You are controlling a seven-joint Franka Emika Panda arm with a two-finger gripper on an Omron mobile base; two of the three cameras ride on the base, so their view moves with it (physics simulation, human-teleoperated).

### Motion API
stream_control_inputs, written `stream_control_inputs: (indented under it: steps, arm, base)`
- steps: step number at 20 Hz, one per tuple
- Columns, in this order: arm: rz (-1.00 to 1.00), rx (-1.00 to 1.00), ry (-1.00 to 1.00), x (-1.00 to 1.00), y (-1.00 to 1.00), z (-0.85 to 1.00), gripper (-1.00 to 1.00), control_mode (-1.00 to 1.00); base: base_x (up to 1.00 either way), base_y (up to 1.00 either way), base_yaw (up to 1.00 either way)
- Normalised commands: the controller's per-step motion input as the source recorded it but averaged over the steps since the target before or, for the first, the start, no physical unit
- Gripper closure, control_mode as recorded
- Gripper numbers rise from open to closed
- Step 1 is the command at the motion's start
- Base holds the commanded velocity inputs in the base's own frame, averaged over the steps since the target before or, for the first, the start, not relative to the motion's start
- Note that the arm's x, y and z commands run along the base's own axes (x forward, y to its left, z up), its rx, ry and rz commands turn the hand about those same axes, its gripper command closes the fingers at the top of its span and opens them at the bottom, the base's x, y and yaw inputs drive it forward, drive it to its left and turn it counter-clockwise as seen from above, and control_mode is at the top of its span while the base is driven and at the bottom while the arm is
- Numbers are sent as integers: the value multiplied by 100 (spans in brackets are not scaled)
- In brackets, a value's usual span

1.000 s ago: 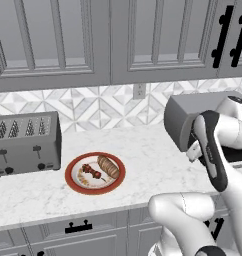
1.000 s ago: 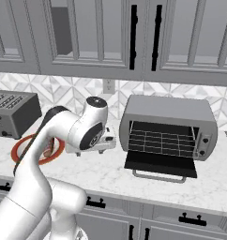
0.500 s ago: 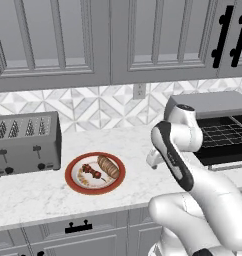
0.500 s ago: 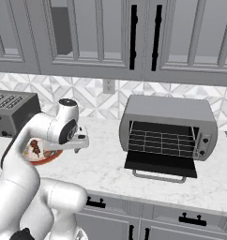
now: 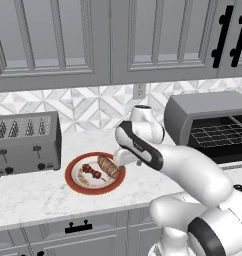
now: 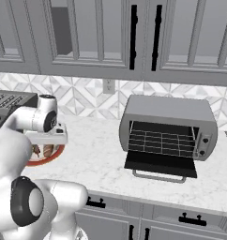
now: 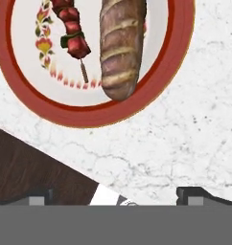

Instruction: Pick up the kebab skewer and baguette bread, and place them inside the toaster oven. Close the toaster oven door and start by setting the timer.

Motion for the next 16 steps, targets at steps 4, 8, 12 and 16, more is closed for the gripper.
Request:
stream_control_inputs:
  steps: [4,8,12,16]
  arm:
    - [-2,-9,1,5,20,-30,-100,-100]
    - [0,-11,-3,23,17,-49,-100,-100]
    - [0,-4,0,29,13,-28,-100,-100]
    - [0,0,0,40,18,-16,-100,-100]
  base:
    - [0,0,0]
    - [0,0,0]
    - [0,0,0]
    - [0,0,0]
